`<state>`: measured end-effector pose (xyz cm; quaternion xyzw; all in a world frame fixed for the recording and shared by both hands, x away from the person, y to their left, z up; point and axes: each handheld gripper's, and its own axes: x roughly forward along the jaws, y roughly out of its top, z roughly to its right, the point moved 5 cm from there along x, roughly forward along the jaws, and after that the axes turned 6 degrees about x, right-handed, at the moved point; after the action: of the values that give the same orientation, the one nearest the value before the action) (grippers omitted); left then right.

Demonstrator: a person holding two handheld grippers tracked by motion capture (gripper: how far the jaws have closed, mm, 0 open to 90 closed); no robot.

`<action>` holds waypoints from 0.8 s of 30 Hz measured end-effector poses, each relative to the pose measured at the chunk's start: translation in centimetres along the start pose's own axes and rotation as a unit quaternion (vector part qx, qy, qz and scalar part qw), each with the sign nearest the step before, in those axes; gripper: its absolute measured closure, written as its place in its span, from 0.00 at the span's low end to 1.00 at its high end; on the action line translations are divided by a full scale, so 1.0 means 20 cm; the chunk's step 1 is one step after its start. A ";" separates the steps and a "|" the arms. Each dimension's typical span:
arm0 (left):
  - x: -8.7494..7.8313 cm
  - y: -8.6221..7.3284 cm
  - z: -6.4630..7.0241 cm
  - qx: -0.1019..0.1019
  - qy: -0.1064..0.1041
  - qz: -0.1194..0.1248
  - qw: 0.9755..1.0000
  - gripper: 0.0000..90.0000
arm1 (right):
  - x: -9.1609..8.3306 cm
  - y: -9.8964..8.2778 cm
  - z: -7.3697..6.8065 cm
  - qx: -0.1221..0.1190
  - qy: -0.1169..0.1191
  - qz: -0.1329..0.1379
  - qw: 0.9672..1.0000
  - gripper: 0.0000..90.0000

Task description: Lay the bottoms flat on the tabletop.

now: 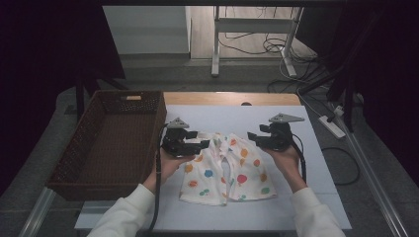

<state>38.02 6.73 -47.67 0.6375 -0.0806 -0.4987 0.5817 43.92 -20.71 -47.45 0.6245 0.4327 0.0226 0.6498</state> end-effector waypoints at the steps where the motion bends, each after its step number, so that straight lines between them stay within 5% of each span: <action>1: 0.00 0.00 0.00 0.002 -0.003 0.000 1.000 0.37 | 0.00 0.00 0.00 -0.001 0.000 -0.001 1.000 0.41; 11: -0.01 -0.01 0.03 0.012 -0.009 -0.005 1.000 0.36 | -0.01 0.00 0.01 0.000 0.002 -0.002 1.000 0.41; 24: 0.00 -0.04 0.05 0.019 -0.009 -0.016 1.000 0.35 | 0.10 -0.04 0.03 -0.002 0.006 -0.032 0.999 0.43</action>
<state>37.00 6.33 -48.24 0.6455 -0.0849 -0.5121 0.5603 45.06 -20.26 -49.31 0.6092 0.4560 0.0063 0.6488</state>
